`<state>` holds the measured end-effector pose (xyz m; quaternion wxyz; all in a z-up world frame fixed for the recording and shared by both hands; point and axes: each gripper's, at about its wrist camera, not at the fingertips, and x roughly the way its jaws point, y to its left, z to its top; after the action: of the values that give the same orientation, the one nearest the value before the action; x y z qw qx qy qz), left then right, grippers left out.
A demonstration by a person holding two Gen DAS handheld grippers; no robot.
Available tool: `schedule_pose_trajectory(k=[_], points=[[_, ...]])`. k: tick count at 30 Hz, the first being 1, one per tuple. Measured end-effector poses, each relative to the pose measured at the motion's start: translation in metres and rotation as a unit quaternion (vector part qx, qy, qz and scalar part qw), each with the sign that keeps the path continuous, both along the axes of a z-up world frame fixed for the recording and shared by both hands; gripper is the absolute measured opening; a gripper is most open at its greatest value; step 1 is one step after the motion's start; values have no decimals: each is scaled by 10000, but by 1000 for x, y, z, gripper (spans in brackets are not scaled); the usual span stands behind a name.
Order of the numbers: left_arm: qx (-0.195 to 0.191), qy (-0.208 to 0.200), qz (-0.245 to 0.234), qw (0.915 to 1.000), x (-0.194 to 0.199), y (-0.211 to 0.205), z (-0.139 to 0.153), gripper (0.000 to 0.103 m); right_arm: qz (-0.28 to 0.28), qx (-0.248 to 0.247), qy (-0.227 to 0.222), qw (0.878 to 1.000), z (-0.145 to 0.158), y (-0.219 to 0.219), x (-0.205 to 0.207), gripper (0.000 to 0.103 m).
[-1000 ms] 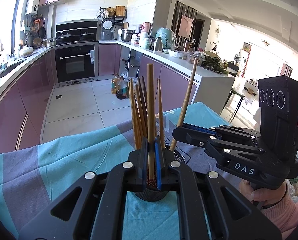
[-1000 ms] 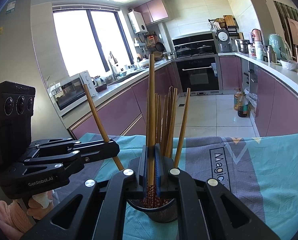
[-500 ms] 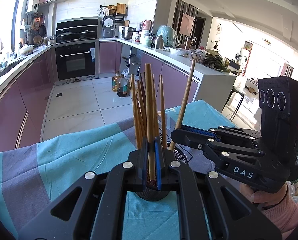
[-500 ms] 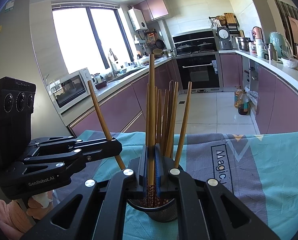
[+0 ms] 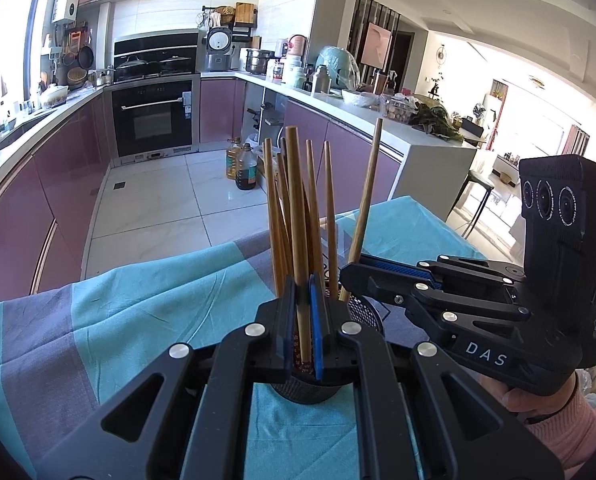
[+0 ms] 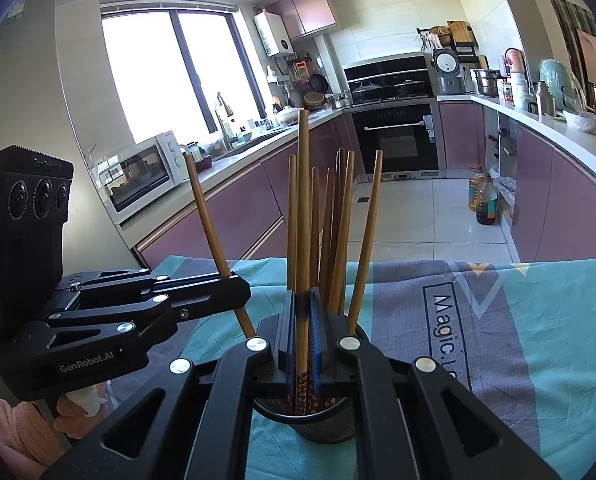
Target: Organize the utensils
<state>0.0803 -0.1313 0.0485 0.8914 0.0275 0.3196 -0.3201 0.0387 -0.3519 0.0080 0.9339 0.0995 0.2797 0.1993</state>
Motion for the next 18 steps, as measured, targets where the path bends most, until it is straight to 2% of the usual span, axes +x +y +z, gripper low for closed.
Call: schedule_pose_trajectory(k=[18], points=[[41,94,77,9999,11,-3,-2,8,-17,-1,57,10000,-2,1,5,6]])
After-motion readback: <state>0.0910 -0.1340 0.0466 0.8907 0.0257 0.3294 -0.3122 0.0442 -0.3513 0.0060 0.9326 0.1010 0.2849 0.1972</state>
